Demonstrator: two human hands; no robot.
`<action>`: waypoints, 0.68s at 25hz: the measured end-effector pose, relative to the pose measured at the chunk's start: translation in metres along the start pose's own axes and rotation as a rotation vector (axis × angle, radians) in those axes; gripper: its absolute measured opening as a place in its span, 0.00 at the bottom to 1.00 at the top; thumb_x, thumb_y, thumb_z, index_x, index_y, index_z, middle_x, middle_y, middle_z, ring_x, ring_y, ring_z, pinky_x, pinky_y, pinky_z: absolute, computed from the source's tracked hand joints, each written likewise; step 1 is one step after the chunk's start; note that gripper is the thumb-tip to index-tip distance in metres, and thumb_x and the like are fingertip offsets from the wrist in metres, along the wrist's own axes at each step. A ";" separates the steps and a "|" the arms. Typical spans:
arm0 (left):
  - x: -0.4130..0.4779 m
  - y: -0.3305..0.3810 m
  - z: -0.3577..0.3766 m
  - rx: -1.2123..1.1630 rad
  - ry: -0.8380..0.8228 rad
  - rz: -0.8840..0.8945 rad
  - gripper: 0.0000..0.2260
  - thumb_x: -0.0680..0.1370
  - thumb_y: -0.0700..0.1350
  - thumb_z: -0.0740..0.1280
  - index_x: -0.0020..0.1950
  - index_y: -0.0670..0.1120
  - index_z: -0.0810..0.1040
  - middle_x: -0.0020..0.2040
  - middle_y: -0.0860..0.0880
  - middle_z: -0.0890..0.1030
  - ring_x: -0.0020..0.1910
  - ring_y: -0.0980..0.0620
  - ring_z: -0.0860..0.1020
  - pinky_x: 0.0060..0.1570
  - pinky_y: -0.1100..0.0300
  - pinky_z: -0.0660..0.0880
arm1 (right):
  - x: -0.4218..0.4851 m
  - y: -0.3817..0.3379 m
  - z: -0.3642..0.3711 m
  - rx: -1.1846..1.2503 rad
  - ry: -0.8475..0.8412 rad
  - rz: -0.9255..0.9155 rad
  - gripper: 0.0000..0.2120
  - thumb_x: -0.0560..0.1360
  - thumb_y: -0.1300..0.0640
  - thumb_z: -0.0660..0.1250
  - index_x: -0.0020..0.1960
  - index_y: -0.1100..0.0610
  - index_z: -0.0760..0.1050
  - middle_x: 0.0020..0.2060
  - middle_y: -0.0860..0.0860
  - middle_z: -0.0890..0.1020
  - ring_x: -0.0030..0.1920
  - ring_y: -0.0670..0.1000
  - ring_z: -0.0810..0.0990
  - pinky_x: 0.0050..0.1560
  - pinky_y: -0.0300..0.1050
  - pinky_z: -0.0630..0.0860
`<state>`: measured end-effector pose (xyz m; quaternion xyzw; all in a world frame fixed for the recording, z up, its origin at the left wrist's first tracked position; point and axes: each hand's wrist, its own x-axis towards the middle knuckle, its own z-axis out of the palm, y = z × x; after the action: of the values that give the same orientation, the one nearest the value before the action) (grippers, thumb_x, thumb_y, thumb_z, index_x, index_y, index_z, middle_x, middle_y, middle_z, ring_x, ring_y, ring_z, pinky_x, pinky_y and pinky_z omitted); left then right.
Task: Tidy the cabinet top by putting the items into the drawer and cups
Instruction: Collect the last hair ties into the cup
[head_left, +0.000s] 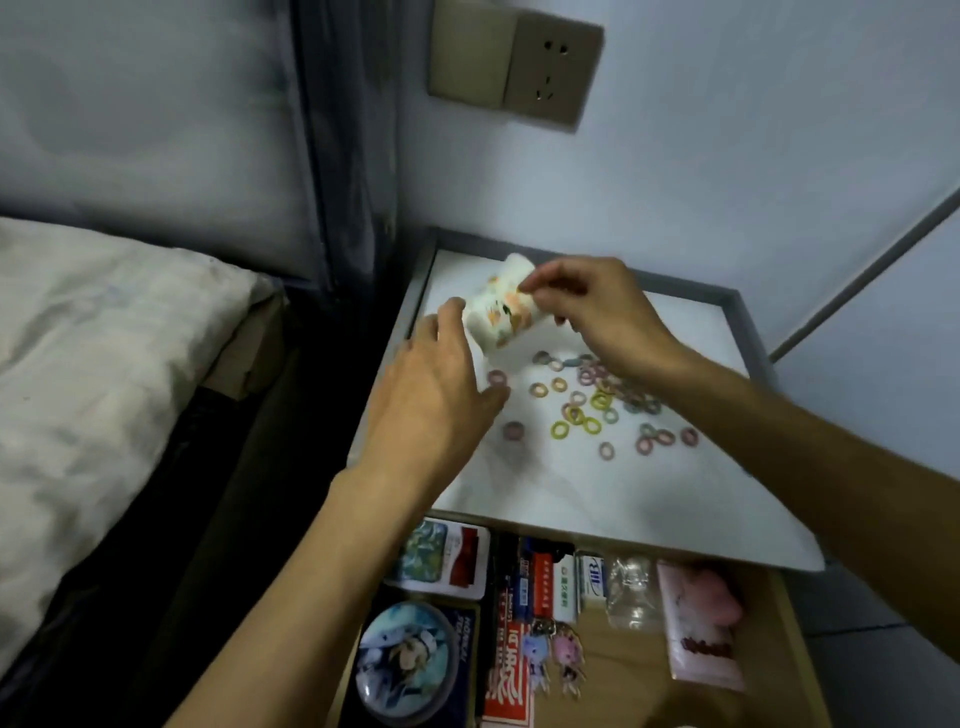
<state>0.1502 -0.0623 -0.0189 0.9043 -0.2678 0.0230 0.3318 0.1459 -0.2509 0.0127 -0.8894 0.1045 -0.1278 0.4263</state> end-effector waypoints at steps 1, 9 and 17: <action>-0.004 0.009 0.007 -0.009 -0.015 0.038 0.38 0.72 0.54 0.74 0.75 0.47 0.57 0.68 0.45 0.71 0.61 0.44 0.75 0.54 0.51 0.73 | -0.027 0.004 -0.009 0.020 -0.019 -0.004 0.07 0.75 0.65 0.68 0.48 0.57 0.82 0.45 0.47 0.84 0.42 0.39 0.81 0.46 0.32 0.75; -0.038 0.058 0.054 -0.165 -0.235 0.163 0.40 0.71 0.57 0.74 0.75 0.54 0.54 0.59 0.48 0.79 0.46 0.51 0.77 0.40 0.60 0.71 | -0.151 0.055 -0.050 0.135 0.066 0.044 0.04 0.77 0.63 0.67 0.49 0.55 0.77 0.45 0.48 0.81 0.42 0.45 0.79 0.41 0.34 0.74; -0.041 0.060 0.060 -0.184 -0.227 0.136 0.37 0.71 0.57 0.74 0.74 0.54 0.57 0.61 0.49 0.77 0.46 0.54 0.73 0.43 0.61 0.70 | -0.133 0.156 -0.076 -0.270 0.191 0.530 0.23 0.76 0.44 0.66 0.65 0.57 0.71 0.61 0.58 0.72 0.55 0.54 0.75 0.53 0.45 0.71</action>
<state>0.0773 -0.1180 -0.0397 0.8466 -0.3649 -0.0818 0.3787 -0.0157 -0.3634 -0.0817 -0.8638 0.3882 -0.0802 0.3109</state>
